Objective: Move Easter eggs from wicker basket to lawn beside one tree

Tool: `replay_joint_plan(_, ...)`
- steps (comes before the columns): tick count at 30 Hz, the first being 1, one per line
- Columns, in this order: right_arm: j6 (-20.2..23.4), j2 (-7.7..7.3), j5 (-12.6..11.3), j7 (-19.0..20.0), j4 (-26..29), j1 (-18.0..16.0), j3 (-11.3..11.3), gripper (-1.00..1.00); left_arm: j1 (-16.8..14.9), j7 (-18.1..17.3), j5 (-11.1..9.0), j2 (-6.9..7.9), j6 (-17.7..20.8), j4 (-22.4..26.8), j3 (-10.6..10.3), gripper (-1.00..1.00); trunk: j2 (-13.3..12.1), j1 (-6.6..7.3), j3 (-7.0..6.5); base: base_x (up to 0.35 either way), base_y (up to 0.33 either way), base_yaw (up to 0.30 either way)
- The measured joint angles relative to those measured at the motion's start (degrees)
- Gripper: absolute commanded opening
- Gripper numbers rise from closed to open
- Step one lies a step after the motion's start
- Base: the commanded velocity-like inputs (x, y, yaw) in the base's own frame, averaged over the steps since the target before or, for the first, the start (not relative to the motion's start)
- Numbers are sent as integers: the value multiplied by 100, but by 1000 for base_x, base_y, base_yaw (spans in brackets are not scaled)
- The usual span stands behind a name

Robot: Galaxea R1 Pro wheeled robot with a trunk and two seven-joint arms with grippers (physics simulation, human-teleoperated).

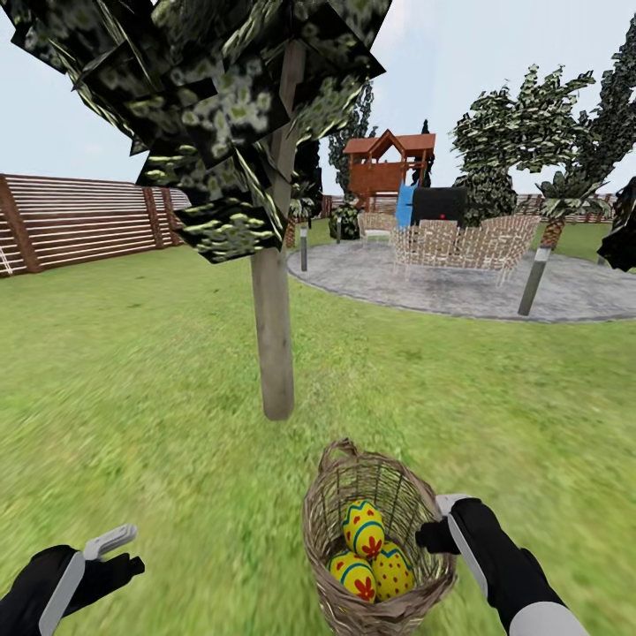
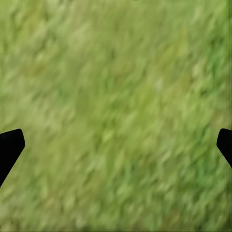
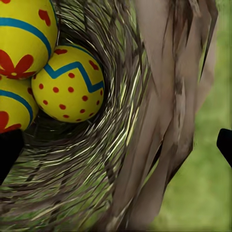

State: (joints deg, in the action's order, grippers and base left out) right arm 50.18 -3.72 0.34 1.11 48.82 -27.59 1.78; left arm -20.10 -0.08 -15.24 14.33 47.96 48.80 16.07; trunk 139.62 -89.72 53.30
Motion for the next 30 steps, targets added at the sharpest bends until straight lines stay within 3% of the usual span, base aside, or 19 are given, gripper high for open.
replay_joint_plan(8,1,-6,-4,0,7,-3,6,100,0,-3,0,13,3,-2,4,100,-321,176,-144,0,0,0)
replay_joint_plan(17,4,-13,-6,7,14,0,-2,100,0,-8,11,177,9,1,27,100,-682,373,-305,0,0,0)
replay_joint_plan(23,26,-205,-20,35,24,-5,-24,100,0,-8,11,311,9,-6,28,100,-923,505,-413,0,0,0)
replay_joint_plan(30,33,-205,-14,33,18,-4,-11,100,0,-8,16,317,9,-7,26,100,-1165,638,-521,0,0,0)
